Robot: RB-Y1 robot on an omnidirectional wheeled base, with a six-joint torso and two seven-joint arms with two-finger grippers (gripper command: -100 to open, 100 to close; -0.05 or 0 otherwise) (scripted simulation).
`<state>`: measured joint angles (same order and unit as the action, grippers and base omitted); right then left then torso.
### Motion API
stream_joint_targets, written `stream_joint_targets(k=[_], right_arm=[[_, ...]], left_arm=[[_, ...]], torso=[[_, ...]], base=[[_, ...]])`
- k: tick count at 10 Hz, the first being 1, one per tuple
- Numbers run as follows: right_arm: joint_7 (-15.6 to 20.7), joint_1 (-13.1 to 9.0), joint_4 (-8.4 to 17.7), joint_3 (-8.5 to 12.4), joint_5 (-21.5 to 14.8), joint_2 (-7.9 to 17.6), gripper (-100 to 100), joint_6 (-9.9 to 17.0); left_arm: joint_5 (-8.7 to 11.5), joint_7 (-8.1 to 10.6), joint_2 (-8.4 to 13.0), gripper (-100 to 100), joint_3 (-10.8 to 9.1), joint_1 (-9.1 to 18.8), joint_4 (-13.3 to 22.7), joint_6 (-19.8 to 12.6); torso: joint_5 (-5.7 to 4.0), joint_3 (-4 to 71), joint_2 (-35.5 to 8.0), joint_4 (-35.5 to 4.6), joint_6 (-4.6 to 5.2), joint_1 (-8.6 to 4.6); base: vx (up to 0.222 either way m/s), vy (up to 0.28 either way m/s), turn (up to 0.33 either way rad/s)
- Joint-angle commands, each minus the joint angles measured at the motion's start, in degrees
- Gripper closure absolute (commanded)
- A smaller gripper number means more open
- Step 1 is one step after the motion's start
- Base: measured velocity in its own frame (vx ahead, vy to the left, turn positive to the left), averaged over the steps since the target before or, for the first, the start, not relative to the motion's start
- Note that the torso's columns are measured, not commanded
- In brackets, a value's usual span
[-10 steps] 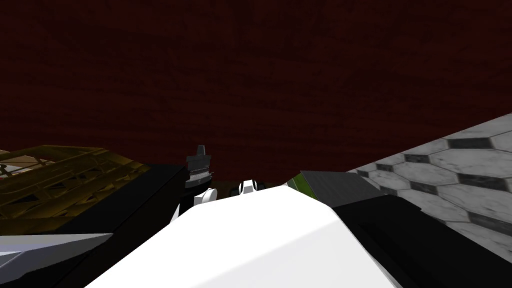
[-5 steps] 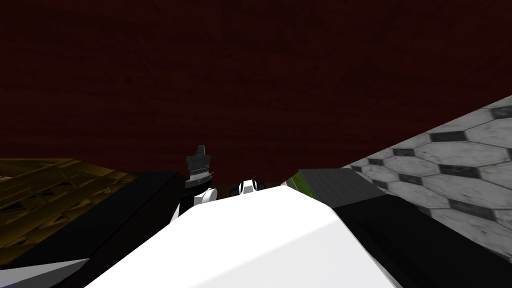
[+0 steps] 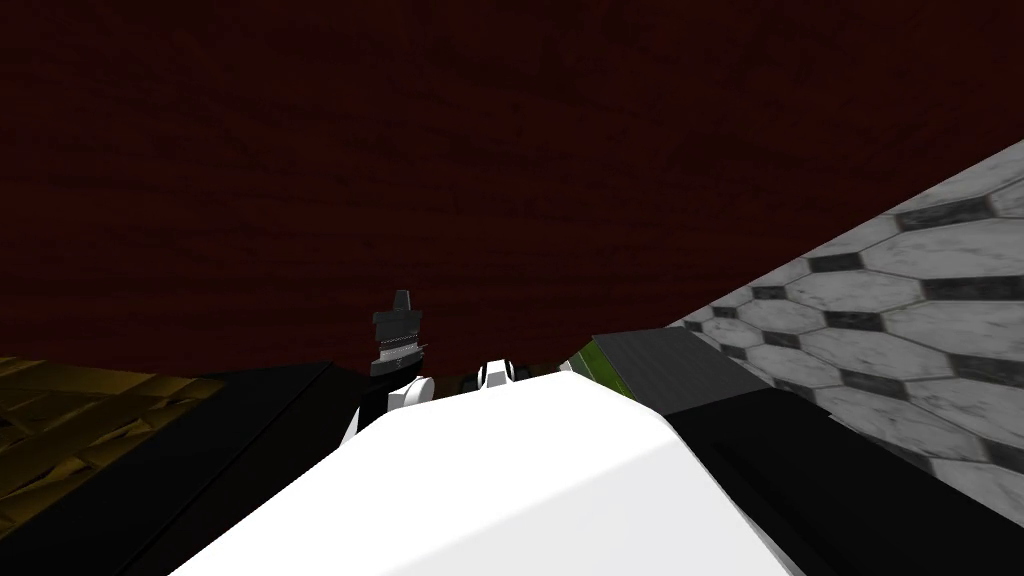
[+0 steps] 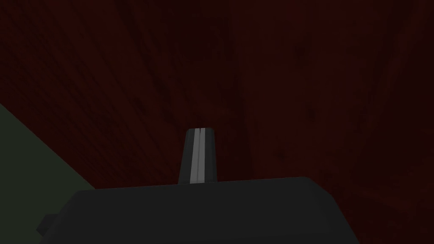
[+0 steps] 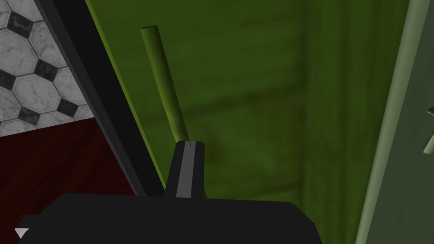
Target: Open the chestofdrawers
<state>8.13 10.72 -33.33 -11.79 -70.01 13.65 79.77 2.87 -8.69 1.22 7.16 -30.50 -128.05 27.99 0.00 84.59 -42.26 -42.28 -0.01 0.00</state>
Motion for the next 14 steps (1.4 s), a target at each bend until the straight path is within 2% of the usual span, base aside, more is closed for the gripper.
stream_joint_targets(k=[1,3,4,5,6,11,12,13,14], right_arm=[[0.69,0.65,-1.06,2.71,-4.03,-0.93,100,-0.7],[0.69,0.65,-1.06,2.71,-6.34,-0.93,100,-0.7],[0.83,0.74,-1.3,2.63,-5.69,-0.86,100,-0.68],[1.75,0.81,-1.86,2.9,-5.36,0.75,-100,-1.77],[1.97,0.82,-2.0,2.95,-5.27,1.15,-100,-2.02],[4.82,1.01,-3.77,3.72,-4.03,6.31,-100,-5.27],[4.68,1.1,-4.0,3.69,-4.11,5.72,-100,-4.8],[5.41,0.91,-4.17,4.2,-3.35,7.54,-100,-6.3],[4.89,1.11,-3.97,3.95,-3.71,6.81,-100,-5.63]], left_arm=[[0.0,0.0,0.0,0,0.0,0.01,0.0,0.0],[0.0,0.0,0.01,0,0.01,-0.02,0.0,0.01],[-0.02,0.0,0.03,0,0.07,-0.08,0.03,0.04],[-0.02,0.0,0.03,0,0.07,-0.08,0.02,0.05],[-0.02,0.0,0.03,0,0.08,-0.08,0.02,0.06],[-0.03,0.0,0.02,0,0.09,-0.08,0.02,0.06],[-0.02,0.0,0.03,0,0.08,-0.08,0.02,0.06],[-0.02,0.0,0.03,0,0.08,-0.08,0.02,0.06],[-0.02,0.0,0.04,0,0.07,-0.08,0.02,0.06]], torso=[[0.0,-0.04,-0.07,-0.02,-0.02,0.0],[0.0,0.02,0.03,0.0,0.0,0.01],[-0.01,0.1,0.11,0.01,0.01,0.04],[0.0,0.07,0.08,0.02,0.03,0.03],[0.04,0.0,-0.03,0.0,0.02,0.15],[0.01,-0.03,-0.04,-0.01,0.01,0.01],[-0.01,-0.01,0.0,-0.01,0.01,-0.08],[-0.05,0.04,0.09,0.02,0.01,-0.18],[-0.07,0.04,0.06,0.02,0.01,-0.32]], base=[[0.05,0.013,-0.246],[0.036,0.008,-0.071],[0.001,-0.002,0.013],[-0.034,0.042,-0.002],[-0.041,0.068,-0.004],[-0.055,0.086,-0.005],[-0.022,0.029,-0.004],[-0.019,-0.036,0.001],[-0.011,-0.029,0.003]])
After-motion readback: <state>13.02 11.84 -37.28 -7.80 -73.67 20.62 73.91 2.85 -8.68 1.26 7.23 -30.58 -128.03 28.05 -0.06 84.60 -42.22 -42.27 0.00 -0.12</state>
